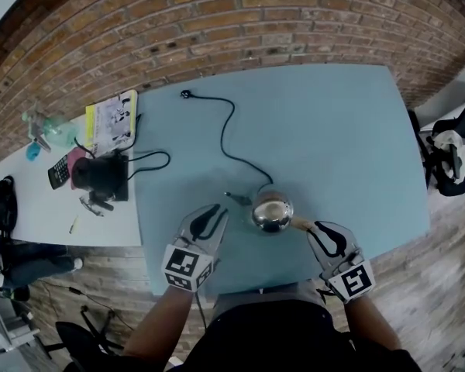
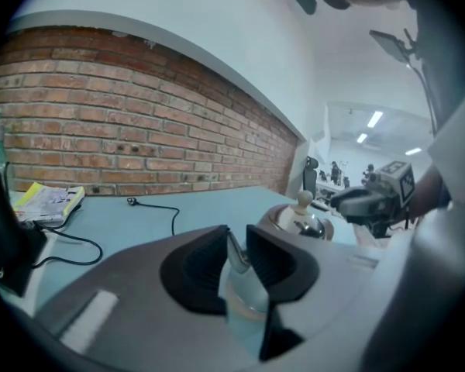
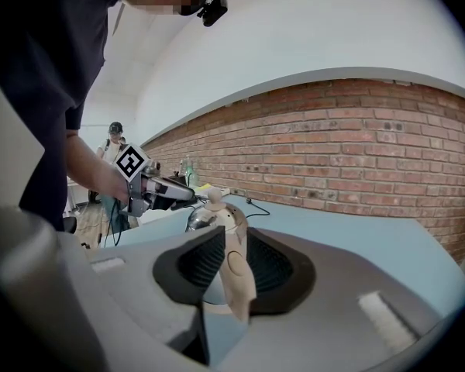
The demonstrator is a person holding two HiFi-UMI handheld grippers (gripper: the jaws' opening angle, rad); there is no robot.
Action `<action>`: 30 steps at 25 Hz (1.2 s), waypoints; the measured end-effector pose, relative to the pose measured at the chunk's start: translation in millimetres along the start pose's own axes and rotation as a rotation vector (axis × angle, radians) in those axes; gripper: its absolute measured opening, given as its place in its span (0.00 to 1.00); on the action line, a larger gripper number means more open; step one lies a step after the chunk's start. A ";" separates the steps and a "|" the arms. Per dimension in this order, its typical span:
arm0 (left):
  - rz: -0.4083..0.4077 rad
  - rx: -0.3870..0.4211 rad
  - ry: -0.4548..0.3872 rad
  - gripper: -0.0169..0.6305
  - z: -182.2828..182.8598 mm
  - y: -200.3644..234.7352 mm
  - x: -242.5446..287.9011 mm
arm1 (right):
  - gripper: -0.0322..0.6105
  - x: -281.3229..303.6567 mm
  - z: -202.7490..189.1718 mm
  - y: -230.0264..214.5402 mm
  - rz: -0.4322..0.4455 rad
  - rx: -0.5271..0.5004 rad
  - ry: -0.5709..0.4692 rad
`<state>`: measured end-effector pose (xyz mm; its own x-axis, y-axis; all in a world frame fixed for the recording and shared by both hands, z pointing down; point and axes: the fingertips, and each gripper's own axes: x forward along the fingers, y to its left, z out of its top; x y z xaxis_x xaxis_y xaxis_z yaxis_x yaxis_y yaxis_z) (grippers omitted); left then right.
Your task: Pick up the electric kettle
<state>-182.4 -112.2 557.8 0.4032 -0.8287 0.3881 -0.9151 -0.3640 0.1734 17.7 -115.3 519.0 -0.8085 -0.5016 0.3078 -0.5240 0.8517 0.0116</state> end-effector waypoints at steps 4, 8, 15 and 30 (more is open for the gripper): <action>-0.013 -0.024 0.010 0.16 -4.5 -0.8 6.8 | 0.21 3.0 -1.6 -1.0 0.015 0.013 0.003; -0.022 -0.029 0.015 0.17 -7.5 -1.9 12.9 | 0.25 4.5 -5.4 -2.1 0.038 0.009 0.010; -0.047 -0.048 0.031 0.19 -13.5 -4.6 21.1 | 0.28 10.8 -10.1 -3.0 0.070 0.021 0.022; -0.030 -0.110 0.051 0.23 -18.7 0.6 34.2 | 0.31 21.0 -11.5 -1.2 0.137 0.003 0.013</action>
<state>-169.1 -132.8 588.1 0.4321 -0.7947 0.4263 -0.8981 -0.3366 0.2830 4.4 -125.2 536.4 -0.8693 -0.3782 0.3183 -0.4092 0.9118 -0.0341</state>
